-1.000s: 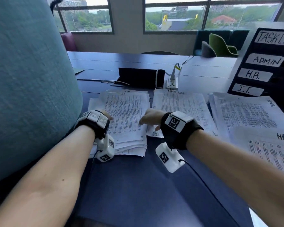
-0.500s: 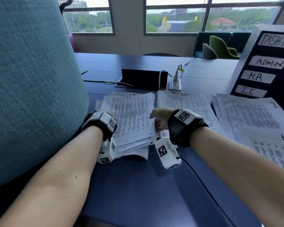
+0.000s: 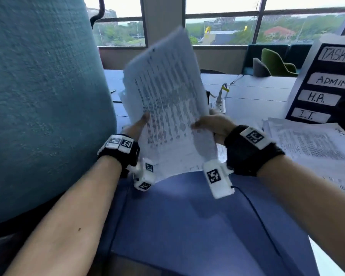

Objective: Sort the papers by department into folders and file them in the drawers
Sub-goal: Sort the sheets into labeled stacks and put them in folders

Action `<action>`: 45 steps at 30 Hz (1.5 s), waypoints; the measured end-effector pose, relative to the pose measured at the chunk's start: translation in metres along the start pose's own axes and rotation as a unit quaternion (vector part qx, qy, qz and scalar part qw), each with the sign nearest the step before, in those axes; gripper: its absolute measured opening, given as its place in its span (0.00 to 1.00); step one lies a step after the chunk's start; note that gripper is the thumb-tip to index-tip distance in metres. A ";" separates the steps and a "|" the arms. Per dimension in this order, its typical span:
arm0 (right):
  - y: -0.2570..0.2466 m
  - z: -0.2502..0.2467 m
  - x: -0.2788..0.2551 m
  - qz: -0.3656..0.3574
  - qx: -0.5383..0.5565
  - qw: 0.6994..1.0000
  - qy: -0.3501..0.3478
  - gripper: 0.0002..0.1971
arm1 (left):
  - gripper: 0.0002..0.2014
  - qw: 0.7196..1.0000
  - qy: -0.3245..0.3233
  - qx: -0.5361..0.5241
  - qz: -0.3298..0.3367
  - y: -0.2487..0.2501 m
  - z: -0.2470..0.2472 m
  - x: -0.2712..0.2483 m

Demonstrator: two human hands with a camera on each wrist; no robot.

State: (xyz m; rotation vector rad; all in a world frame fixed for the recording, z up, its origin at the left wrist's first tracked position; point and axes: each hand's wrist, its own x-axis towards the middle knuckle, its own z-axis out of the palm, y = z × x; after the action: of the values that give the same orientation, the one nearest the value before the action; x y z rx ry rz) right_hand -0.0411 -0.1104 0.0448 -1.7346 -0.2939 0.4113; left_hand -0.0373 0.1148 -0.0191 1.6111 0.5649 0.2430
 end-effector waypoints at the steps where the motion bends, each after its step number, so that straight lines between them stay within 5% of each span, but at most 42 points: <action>1: -0.002 -0.010 -0.003 -0.038 0.017 0.999 0.029 0.15 | 0.39 0.998 -0.002 -0.050 0.028 0.014 0.004 -0.010; 6: -0.020 -0.051 -0.022 -0.225 0.004 0.956 0.191 0.20 | 0.13 0.954 -0.005 -0.165 0.249 0.093 0.034 -0.044; 10: -0.028 -0.085 -0.029 -0.294 -0.003 0.915 0.276 0.24 | 0.17 0.925 -0.014 -0.178 0.336 0.124 0.065 -0.060; 16: 0.012 -0.102 -0.037 -0.271 -0.046 0.893 0.357 0.27 | 0.24 0.939 -0.048 -0.164 0.299 0.099 0.099 -0.068; 21: 0.008 -0.104 -0.037 -0.330 -0.053 0.846 0.416 0.30 | 0.25 0.933 -0.038 -0.131 0.333 0.111 0.115 -0.076; 24: -0.015 -0.105 -0.040 -0.404 -0.095 0.797 0.439 0.36 | 0.32 0.894 0.024 -0.099 0.437 0.126 0.115 -0.081; 27: -0.040 -0.103 -0.040 -0.360 -0.228 0.779 0.460 0.35 | 0.32 0.829 0.059 0.036 0.555 0.140 0.112 -0.085; 31: -0.045 -0.107 -0.037 -0.251 -0.316 0.789 0.463 0.20 | 0.13 0.835 0.047 0.128 0.534 0.138 0.105 -0.079; 34: -0.034 -0.114 -0.040 -0.272 -0.226 0.822 0.447 0.19 | 0.13 0.872 0.044 0.086 0.480 0.124 0.098 -0.068; 38: -0.002 -0.112 -0.035 -0.250 -0.034 0.879 0.405 0.27 | 0.20 0.937 -0.087 -0.079 0.329 0.100 0.101 -0.062; 41: 0.015 -0.105 -0.030 -0.186 -0.026 0.902 0.388 0.17 | 0.10 0.944 -0.105 -0.068 0.306 0.091 0.111 -0.067; 45: -0.005 -0.109 -0.036 -0.239 -0.018 0.889 0.389 0.13 | 0.11 0.931 -0.075 -0.097 0.344 0.112 0.114 -0.079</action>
State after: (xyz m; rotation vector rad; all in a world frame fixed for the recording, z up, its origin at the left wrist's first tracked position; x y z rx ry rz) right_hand -0.0271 -0.2208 0.0719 -1.6502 -0.1292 -0.6525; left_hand -0.0265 -0.0263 0.0895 1.5646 -0.1617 0.6670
